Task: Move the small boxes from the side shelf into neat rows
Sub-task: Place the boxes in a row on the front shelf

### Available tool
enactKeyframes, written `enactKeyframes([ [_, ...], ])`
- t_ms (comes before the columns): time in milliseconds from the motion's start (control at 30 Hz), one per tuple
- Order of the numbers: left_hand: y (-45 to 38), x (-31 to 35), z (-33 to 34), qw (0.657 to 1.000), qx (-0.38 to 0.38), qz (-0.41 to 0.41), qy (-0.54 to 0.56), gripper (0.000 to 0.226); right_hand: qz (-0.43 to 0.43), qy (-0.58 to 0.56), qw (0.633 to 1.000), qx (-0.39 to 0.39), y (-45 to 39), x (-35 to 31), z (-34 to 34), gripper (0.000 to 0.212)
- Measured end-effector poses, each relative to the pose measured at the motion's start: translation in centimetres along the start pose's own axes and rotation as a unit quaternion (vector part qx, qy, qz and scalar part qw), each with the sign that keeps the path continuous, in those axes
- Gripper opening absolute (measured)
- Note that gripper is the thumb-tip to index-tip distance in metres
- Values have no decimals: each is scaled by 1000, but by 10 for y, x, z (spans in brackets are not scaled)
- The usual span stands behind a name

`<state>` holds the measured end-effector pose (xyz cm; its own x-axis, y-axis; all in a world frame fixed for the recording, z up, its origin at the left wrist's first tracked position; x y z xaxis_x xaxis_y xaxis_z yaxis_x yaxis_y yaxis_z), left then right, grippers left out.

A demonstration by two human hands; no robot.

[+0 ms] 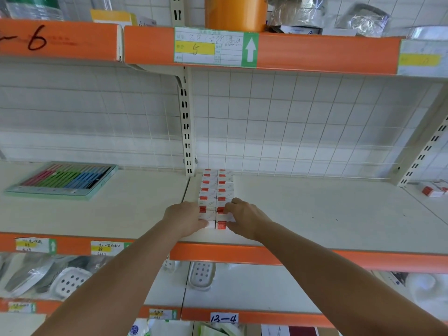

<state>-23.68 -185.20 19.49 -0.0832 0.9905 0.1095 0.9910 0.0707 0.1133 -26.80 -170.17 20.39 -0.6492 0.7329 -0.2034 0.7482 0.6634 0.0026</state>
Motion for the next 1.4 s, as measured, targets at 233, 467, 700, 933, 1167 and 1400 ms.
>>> enactKeyframes([
  [233, -8, -2, 0, 1000, 5, 6, 15, 52, 21, -23, 999, 23, -3, 3, 0, 38],
  [467, -12, -6, 1, 1000, 0, 12, 9, 54, 45, -37, 998, 32, -3, 5, 1, 36],
  [700, -17, -6, 5, 1000, -18, 8, 14, 58, 53, -56, 996, 43, -3, 5, 6, 33],
  [933, -14, 3, -20, 998, 15, 14, -54, 56, 63, -31, 997, 42, 8, 23, -6, 41],
  [1167, -20, 65, -44, 990, 85, 87, -74, 29, 143, -1, 987, 67, 51, 69, -27, 35],
  [1400, -28, 138, -34, 978, 50, 172, -102, 39, 199, 6, 977, 80, 98, 110, -42, 36],
])
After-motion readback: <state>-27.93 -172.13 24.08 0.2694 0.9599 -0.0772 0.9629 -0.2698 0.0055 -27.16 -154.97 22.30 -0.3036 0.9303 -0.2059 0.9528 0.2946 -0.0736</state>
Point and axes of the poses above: each hand's wrist, its own y-axis away from the middle knuckle, its own z-axis out of the palm, x = y × z, the point moved 5 cm from there along -y, towards the middle knuckle
